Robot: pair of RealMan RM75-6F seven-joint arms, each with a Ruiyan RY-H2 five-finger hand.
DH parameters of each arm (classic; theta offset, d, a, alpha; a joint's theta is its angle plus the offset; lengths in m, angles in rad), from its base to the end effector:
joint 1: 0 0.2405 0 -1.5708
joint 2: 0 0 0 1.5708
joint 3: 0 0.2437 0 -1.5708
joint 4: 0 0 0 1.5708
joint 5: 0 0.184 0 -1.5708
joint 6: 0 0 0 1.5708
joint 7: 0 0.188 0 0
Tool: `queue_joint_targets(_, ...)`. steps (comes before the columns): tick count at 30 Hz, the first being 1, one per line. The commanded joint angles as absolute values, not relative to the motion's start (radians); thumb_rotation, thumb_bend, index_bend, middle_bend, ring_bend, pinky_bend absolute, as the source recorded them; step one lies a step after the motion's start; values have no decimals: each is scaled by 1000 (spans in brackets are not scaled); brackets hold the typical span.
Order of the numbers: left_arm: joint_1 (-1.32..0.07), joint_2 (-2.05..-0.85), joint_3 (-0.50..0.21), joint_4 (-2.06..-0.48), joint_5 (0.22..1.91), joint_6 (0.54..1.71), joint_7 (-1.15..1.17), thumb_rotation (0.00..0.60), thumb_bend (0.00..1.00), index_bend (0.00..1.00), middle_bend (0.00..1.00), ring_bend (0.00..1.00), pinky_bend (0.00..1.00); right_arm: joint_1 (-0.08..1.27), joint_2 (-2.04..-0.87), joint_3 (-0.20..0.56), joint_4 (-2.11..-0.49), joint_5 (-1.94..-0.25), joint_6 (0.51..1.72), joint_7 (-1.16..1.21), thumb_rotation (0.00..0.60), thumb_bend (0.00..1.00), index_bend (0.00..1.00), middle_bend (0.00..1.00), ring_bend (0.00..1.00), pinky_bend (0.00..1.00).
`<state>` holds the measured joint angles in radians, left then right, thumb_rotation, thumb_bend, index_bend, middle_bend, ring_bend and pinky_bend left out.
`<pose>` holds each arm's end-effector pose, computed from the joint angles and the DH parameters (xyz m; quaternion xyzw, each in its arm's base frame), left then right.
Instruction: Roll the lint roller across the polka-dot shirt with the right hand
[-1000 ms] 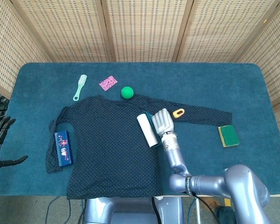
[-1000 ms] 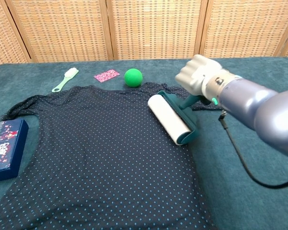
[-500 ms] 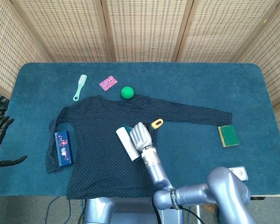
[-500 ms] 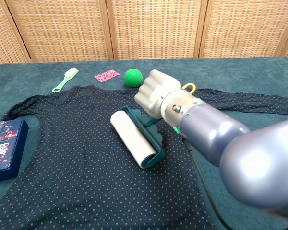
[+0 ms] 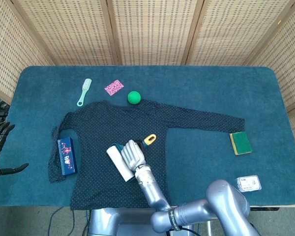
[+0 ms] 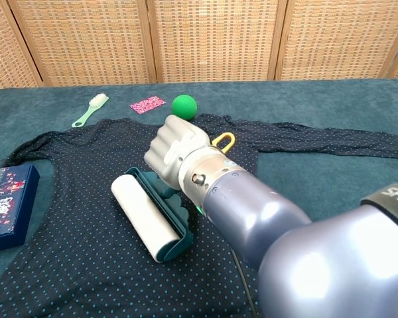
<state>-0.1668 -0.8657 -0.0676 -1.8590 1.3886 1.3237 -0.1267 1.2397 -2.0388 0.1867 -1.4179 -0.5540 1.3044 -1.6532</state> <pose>-0.2643 0.2416 0.2112 -0.5800 -0.4638 -0.3896 0.5448 0.0271 -0.3280 -0.1202 0.8421 0.0098 0.1448 0.5195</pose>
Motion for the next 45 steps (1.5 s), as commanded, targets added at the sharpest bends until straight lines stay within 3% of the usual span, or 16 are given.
queue_joint_targets(1, -167, -865, -68, -1858, 1386, 1323, -130, 600, 0, 0, 0, 0, 0, 1236, -2045, 184, -1396, -563, 1312, -1651, 600, 822, 723, 1000, 1000, 1000)
queue_joint_targets(5, -167, -865, -68, -1857, 1386, 1323, -132, 600, 0, 0, 0, 0, 0, 1217, -2026, 164, -1370, -574, 1317, -1648, 600, 822, 723, 1000, 1000, 1000)
queue_joint_targets(7, -167, -864, -68, -1858, 1387, 1323, -132, 600, 0, 0, 0, 0, 0, 1180, -1978, 113, -1351, -592, 1320, -1634, 600, 822, 722, 1000, 1000, 1000)
queue_joint_targets(12, -170, -865, -68, -1858, 1383, 1317, -131, 600, 0, 0, 0, 0, 0, 1128, -1901, 67, -1321, -609, 1310, -1604, 600, 828, 721, 1000, 1000, 1000)
queue_joint_targets(21, -171, -867, -67, -1864, 1386, 1319, -120, 600, 0, 0, 0, 0, 0, 1075, -1841, 84, -1266, -578, 1283, -1578, 600, 827, 718, 1000, 1000, 1000)
queue_joint_targets(29, -171, -866, -66, -1863, 1388, 1318, -124, 600, 0, 0, 0, 0, 0, 1074, -1854, 104, -1276, -585, 1281, -1590, 600, 828, 717, 1000, 1000, 1000)
queue_joint_targets(45, -175, -868, -69, -1859, 1382, 1314, -122, 600, 0, 0, 0, 0, 0, 1148, -2035, 123, -1344, -689, 1287, -1653, 600, 827, 717, 1000, 1000, 1000)
